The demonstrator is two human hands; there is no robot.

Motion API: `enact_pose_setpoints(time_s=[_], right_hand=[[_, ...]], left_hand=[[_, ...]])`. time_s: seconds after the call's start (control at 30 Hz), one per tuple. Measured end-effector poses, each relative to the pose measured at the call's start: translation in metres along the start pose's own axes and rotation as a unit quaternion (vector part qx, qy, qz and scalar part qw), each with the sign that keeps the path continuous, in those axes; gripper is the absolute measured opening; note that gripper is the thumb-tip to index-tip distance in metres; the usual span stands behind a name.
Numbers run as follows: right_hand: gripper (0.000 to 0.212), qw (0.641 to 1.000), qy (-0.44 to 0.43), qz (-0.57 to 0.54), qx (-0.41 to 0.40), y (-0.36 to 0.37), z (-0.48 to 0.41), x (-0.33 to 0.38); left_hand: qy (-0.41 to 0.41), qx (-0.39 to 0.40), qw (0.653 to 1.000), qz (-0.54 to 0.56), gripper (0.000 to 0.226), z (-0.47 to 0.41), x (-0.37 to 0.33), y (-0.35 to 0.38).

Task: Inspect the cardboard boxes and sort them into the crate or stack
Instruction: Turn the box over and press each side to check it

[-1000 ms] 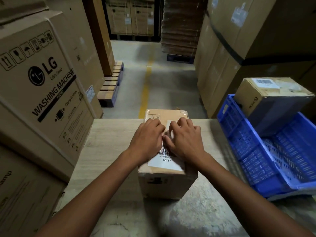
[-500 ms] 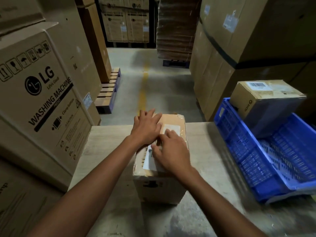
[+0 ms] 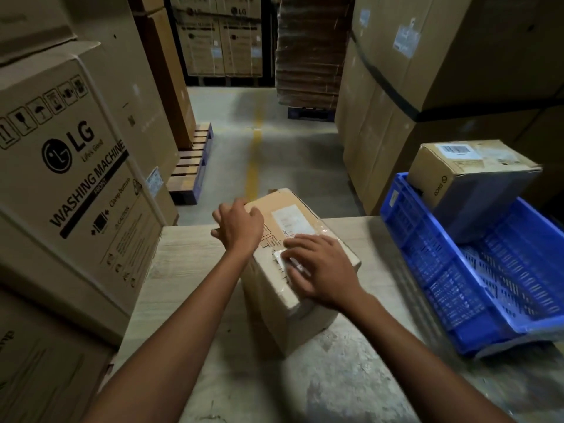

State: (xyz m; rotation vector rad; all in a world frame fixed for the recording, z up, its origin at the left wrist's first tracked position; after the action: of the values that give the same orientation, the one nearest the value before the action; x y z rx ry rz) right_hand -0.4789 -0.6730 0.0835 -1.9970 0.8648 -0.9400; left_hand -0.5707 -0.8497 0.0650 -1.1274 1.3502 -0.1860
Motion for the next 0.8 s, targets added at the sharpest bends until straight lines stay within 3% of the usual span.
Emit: enact_pose_setpoints(time_s=[0.1,0.23,0.37,0.47,0.57,0.67,0.73,0.8], right_hand=[[0.046,0.997,0.043,0.026,0.050,-0.005,-0.009,-0.008],[0.086,0.977,0.049,0.104,0.181,0.013,0.005,0.019],[0.083,0.969,0.037,0.124,0.210,0.012,0.005,0.010],[0.077,0.969,0.064,0.129,0.202,-0.005,0.004,-0.022],[0.065,0.969,0.157,0.119,0.148,-0.027,0.013,-0.070],[0.062,0.960,0.276,0.024,0.030,-0.038,0.030,-0.109],[0.070,0.916,0.375,-0.127,-0.067,-0.035,0.046,-0.126],[0.083,0.811,0.456,-0.326,-0.169,-0.024,0.063,-0.137]], left_hand=[[-0.097,-0.043,0.988,0.109,0.017,0.004,0.013,-0.004],[-0.148,-0.073,0.970,0.180,0.020,0.006,0.018,-0.005],[-0.155,-0.056,0.972,0.169,0.026,0.008,0.020,-0.004],[-0.114,-0.016,0.981,0.153,0.026,0.011,0.021,-0.001],[-0.073,0.038,0.980,0.180,0.037,0.025,0.017,0.003],[-0.057,0.076,0.969,0.229,0.043,0.051,0.015,0.019],[-0.082,0.112,0.946,0.293,0.043,0.069,0.014,0.033],[-0.135,0.151,0.906,0.371,0.037,0.085,0.009,0.042]])
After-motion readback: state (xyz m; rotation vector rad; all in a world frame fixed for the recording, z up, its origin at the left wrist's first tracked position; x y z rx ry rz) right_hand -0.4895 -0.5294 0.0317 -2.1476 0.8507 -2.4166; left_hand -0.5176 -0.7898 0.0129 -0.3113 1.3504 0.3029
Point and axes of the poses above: each hand's wrist, its own z-axis away from the middle knuckle, its own y-axis out of the palm, x = y × z, the point moved 8 cm from there along -z, towards the middle knuckle, and after that the axes turned 8 degrees about -x, right-handed, at the moved point
